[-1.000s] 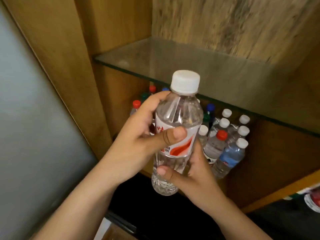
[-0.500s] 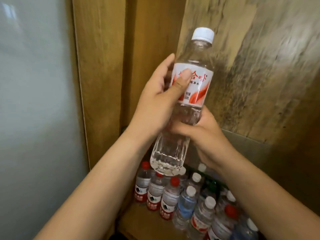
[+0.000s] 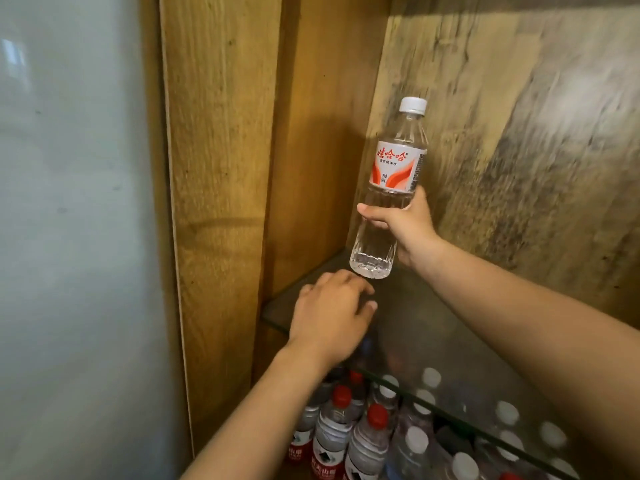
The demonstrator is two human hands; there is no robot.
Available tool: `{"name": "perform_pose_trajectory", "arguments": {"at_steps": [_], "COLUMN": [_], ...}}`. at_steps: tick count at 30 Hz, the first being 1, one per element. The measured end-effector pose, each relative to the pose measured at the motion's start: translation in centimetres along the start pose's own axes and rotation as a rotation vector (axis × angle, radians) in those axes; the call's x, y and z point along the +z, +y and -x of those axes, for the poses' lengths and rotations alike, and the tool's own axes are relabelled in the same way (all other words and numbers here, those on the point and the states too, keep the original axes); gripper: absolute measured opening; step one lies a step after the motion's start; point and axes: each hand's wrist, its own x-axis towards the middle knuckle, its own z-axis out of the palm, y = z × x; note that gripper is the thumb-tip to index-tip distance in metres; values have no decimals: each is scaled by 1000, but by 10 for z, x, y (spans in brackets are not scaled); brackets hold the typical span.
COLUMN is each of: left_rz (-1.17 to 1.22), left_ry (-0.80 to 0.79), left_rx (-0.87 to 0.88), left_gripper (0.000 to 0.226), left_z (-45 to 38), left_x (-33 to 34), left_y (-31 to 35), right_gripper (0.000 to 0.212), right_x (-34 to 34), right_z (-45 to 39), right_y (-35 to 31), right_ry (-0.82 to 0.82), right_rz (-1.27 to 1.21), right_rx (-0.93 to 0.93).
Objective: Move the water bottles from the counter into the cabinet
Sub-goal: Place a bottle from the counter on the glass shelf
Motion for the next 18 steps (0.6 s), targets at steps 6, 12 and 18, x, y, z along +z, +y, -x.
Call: {"name": "perform_pose_trajectory", "arguments": {"at_steps": [6, 12, 18], "left_rz": [-87, -97, -78], "left_ry": [-177, -184, -196], "left_rx": [80, 63, 53], "left_gripper": [32, 30, 31], "left_z": [-4, -3, -3], "left_x": [5, 5, 5], "left_y": [-2, 0, 0], "right_gripper": [84, 78, 75], "right_x": [12, 23, 34], "right_z": [-34, -52, -65], "right_y": [27, 40, 43], "right_ry": [100, 82, 107], "right_rz": [87, 254, 208], "right_rx": [-20, -32, 12]}}
